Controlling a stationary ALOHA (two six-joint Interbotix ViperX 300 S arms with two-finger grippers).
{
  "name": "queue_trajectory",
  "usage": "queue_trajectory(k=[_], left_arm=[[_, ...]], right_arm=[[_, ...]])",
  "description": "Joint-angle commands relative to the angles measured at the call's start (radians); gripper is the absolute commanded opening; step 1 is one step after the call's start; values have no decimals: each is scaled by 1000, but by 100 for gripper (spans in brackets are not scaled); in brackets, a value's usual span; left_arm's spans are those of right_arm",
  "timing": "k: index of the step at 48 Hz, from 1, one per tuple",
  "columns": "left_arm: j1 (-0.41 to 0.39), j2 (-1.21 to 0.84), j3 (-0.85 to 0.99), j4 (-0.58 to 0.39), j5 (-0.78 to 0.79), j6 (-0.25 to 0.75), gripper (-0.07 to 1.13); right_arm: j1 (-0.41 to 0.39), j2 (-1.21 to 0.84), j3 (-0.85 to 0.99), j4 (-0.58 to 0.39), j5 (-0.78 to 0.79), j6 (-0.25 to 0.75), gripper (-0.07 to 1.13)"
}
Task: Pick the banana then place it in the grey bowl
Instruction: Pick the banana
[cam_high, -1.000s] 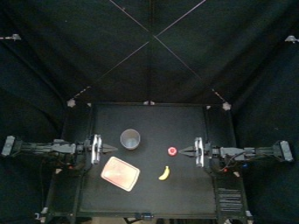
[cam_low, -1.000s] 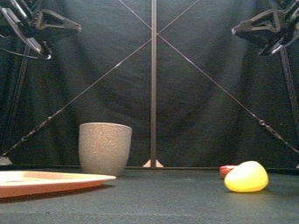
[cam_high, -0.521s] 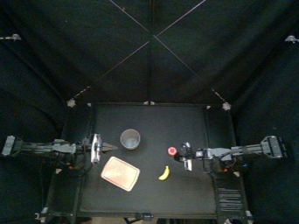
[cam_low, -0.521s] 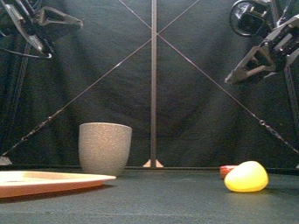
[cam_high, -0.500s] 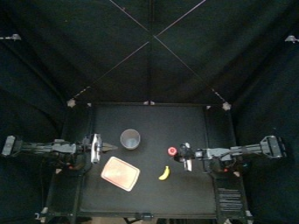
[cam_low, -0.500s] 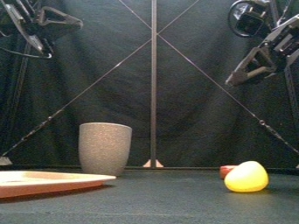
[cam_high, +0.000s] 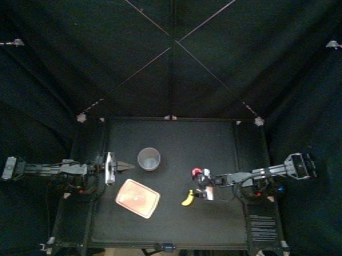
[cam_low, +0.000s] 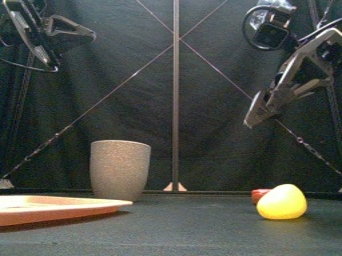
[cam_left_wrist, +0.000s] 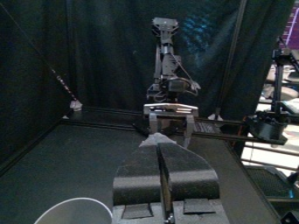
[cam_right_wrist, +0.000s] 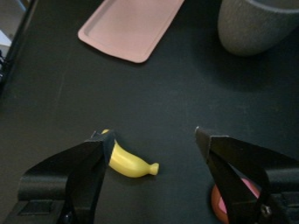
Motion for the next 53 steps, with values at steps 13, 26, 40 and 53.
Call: queue_trajectory(k=[13,26,40,53], left_arm=[[51,5,2,-5,-8,2,-2],[51,5,9,-6,-8,-3,-2],[60,5,15,-6,-9,3,-2],[60,5,18,-6,-8,2,-2]], right_arm=[[121,212,-175,-143,176,-17,106],[135,299,-215,-204,262,-17,105],[129,390,-221,-202,267,-14,104],[126,388,-235,-150,285,-14,71]])
